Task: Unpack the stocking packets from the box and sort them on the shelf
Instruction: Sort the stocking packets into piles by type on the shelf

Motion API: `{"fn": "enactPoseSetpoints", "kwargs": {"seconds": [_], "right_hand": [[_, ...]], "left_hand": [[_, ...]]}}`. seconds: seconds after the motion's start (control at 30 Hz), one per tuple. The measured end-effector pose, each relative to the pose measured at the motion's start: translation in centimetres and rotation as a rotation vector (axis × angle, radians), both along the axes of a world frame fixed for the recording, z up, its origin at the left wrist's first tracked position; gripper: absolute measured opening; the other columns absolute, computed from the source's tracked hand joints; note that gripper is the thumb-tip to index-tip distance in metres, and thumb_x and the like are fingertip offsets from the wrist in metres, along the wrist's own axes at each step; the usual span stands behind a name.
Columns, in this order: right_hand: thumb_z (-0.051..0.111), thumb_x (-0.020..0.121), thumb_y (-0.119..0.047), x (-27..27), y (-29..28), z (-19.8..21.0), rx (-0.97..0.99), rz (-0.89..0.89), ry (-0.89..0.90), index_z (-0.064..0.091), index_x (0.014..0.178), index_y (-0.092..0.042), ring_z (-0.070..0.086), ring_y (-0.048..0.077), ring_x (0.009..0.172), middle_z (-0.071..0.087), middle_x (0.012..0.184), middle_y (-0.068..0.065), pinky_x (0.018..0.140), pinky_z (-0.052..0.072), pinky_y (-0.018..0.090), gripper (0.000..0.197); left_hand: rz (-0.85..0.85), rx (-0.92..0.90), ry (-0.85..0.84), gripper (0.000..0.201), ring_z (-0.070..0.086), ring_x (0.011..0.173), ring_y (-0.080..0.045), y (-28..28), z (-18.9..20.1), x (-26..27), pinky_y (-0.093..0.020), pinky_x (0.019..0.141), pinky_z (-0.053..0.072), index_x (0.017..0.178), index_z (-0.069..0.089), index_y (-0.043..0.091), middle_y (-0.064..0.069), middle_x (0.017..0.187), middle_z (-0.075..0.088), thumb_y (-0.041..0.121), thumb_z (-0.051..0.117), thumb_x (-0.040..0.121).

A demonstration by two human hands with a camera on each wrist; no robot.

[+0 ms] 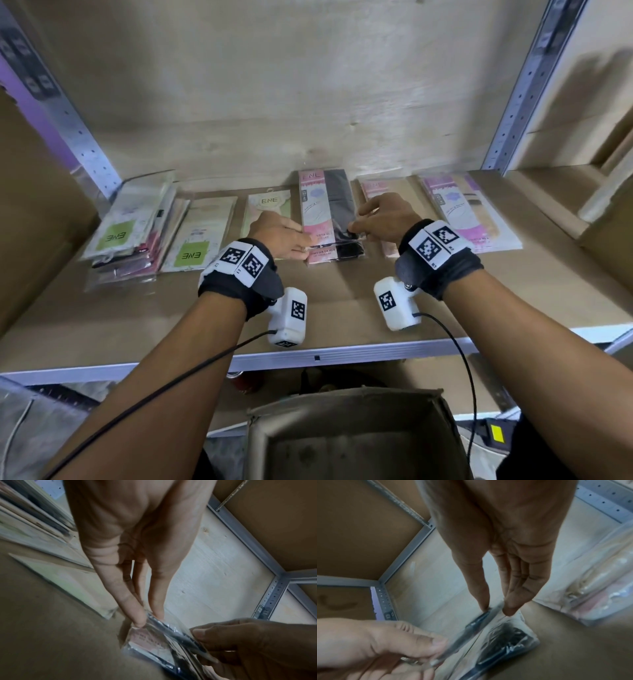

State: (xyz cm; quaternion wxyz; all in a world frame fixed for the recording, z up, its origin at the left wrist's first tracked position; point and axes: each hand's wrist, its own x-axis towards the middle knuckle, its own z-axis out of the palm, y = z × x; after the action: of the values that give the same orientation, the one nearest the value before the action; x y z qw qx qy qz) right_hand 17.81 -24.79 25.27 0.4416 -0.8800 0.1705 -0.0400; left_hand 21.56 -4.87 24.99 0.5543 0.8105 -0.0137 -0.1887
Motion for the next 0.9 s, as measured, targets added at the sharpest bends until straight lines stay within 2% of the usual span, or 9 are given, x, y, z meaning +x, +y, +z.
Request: {"fn": "enactPoseSetpoints", "kwargs": {"seconds": [0.07,0.13,0.2,0.43,0.6,0.7,0.77,0.83,0.9], "right_hand": [[0.084,0.072,-0.018,-0.3,0.3,0.2,-0.061,0.014,0.031,0.073,0.102,-0.001,0.071,0.023,0.092,0.072,0.104,0.014,0.079,0.06,0.033,0.036],[0.085,0.071,-0.018,-0.6,0.5,0.3,-0.105,0.031,0.069,0.074,0.096,-0.006,0.067,0.018,0.088,0.071,0.102,0.01,0.065,0.056,0.023,0.029],[0.086,0.071,-0.016,-0.7,0.7,0.4,-0.133,0.038,0.093,0.075,0.094,-0.007,0.066,0.015,0.082,0.072,0.099,0.008,0.058,0.05,0.018,0.027],[0.086,0.07,-0.015,-0.9,0.7,0.3,-0.177,0.061,0.107,0.077,0.091,-0.005,0.071,0.018,0.081,0.074,0.09,0.01,0.062,0.054,0.021,0.024],[0.084,0.073,-0.021,-1.1,0.7,0.3,-0.235,0.068,0.073,0.075,0.099,-0.006,0.066,0.017,0.085,0.072,0.1,0.008,0.063,0.05,0.019,0.031],[0.079,0.078,-0.024,-1.3,0.6,0.9,-0.278,0.081,0.002,0.071,0.109,-0.01,0.065,0.019,0.099,0.07,0.107,0.007,0.078,0.049,0.023,0.035],[0.075,0.082,-0.025,-1.4,0.7,1.5,-0.275,0.101,-0.043,0.071,0.109,-0.015,0.063,0.017,0.101,0.069,0.104,0.002,0.085,0.048,0.023,0.03],[0.072,0.084,-0.022,-1.5,1.3,2.1,-0.237,0.13,-0.083,0.072,0.103,-0.018,0.063,0.014,0.093,0.068,0.092,-0.004,0.078,0.047,0.02,0.019],[0.07,0.086,-0.018,-1.5,2.6,2.5,-0.166,0.172,-0.125,0.073,0.098,-0.016,0.063,0.009,0.078,0.065,0.079,-0.009,0.068,0.047,0.016,0.012]], "left_hand": [[0.012,0.038,0.022,0.028,0.075,0.09,-0.032,-0.2,0.0,0.0,-0.041,0.087,0.06,0.1,0.068,-0.007,-0.025,0.108,0.072,-0.006,0.081,0.076],[0.0,0.079,0.029,0.024,0.075,0.085,-0.032,-0.4,-0.2,0.0,-0.043,0.084,0.061,0.092,0.067,-0.004,-0.024,0.102,0.073,-0.005,0.083,0.074],[-0.006,0.151,0.014,0.031,0.075,0.085,-0.032,-0.6,-0.3,0.1,-0.044,0.085,0.061,0.098,0.068,-0.005,-0.024,0.098,0.074,-0.001,0.085,0.073],[0.005,0.222,-0.044,0.041,0.076,0.085,-0.031,-0.9,-0.4,0.1,-0.043,0.087,0.06,0.108,0.069,-0.004,-0.022,0.096,0.074,0.006,0.087,0.072],[0.014,0.229,-0.061,0.04,0.076,0.084,-0.031,-0.6,0.4,-0.5,-0.043,0.085,0.061,0.107,0.067,-0.002,-0.022,0.096,0.074,0.01,0.087,0.074],[0.052,0.23,-0.138,0.038,0.076,0.08,-0.029,0.5,1.0,-0.4,-0.043,0.08,0.063,0.101,0.065,0.003,-0.019,0.093,0.074,0.021,0.086,0.077],[0.124,0.242,-0.21,0.028,0.076,0.073,-0.028,1.7,1.5,-0.1,-0.041,0.077,0.063,0.088,0.063,0.009,-0.013,0.091,0.074,0.027,0.084,0.079],[0.209,0.238,-0.261,0.023,0.076,0.068,-0.027,3.3,1.9,0.2,-0.04,0.077,0.063,0.074,0.063,0.017,-0.009,0.085,0.075,0.029,0.082,0.08],[0.264,0.205,-0.266,0.019,0.076,0.068,-0.028,5.0,2.3,0.4,-0.042,0.079,0.063,0.071,0.065,0.019,-0.008,0.079,0.075,0.028,0.08,0.081]]}}
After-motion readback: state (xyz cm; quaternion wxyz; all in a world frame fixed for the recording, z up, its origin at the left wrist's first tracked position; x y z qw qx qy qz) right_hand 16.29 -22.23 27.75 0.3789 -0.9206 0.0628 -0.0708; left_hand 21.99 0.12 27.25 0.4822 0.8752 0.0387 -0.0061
